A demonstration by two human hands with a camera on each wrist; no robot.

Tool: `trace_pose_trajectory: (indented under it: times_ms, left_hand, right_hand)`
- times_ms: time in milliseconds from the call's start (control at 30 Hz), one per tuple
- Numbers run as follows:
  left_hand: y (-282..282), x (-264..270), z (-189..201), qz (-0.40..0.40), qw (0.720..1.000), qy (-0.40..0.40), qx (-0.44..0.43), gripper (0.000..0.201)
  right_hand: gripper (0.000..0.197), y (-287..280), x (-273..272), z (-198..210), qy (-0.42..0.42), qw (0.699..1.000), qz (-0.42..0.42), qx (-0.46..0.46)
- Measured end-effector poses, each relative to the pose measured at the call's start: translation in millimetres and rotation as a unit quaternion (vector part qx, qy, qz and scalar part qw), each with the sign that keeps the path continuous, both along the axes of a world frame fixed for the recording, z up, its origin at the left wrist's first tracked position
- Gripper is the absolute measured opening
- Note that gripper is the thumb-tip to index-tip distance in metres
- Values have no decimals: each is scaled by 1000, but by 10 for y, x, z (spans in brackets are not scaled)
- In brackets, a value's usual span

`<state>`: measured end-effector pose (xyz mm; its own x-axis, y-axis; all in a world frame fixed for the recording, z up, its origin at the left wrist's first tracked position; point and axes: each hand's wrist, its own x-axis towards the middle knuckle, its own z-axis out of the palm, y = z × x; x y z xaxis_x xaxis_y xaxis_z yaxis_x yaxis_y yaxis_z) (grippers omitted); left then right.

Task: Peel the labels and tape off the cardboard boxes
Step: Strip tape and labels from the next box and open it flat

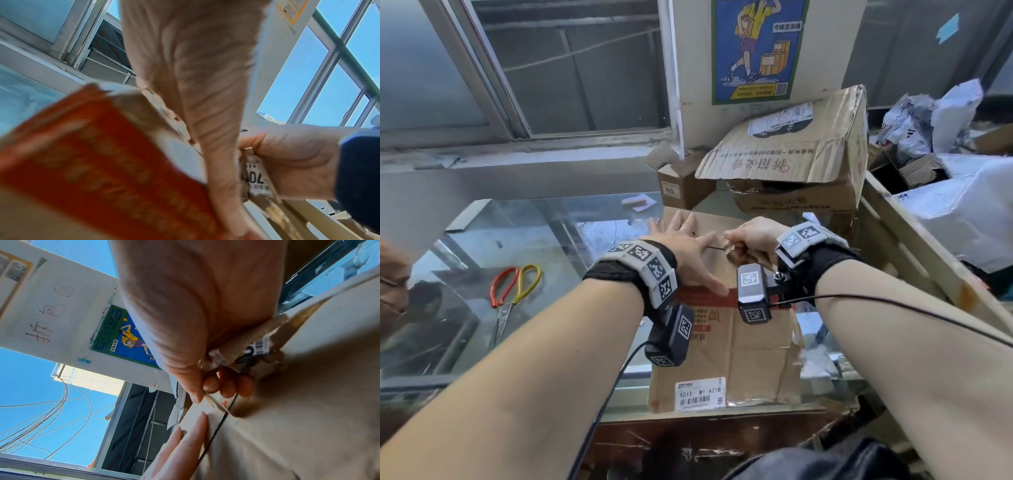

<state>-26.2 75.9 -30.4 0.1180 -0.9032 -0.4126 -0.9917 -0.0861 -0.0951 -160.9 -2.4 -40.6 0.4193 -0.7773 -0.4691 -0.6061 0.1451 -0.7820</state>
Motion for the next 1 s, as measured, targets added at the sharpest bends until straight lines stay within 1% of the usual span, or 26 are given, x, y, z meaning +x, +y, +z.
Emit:
trace_pose_trajectory:
  times_ms: [100,167,267,333,467,533,600,667,733,833,933,1000]
  left_hand:
    - [-12,-20,-31,4,999,-23,28,111]
    - [31,-18,-174,4,999,-21,31,110]
    - [99,68,-384,27,998,39,35,121]
    - [119,122,-411,39,996,74,32,120]
    - [129,143,-382,43,994,101,16,117]
    - [122,148,-386,44,993,108,12,116]
    - [111,156,-387,46,993,105,12,116]
    - [95,161,-387,49,994,99,17,116]
    - [77,153,-381,51,994,92,24,115]
    - [42,107,-362,49,996,68,32,113]
    - [-21,59,-333,50,997,46,47,111]
    - [-47,27,-326,53,996,41,57,109]
  right_hand:
    - [29,19,50,-83,-39,999,-3,18]
    - [29,66,88,-145,-38,999,13,26]
    - [31,110,131,-199,-56,998,-6,40]
    - [30,124,144,-192,-66,997,-14,48]
    - [30,94,151,-197,-38,999,-2,2]
    - [31,92,130,-230,-38,999,6,-5]
    - [29,98,109,-267,-60,998,2,5]
    - [27,136,76,-264,-113,992,-29,42]
    - [28,140,35,-272,-147,985,-51,71]
    - [32,131,-6,-277,-165,982,-48,82]
    - [33,117,-11,-279,-166,980,-60,87]
    - [33,114,-24,-277,-182,973,-75,121]
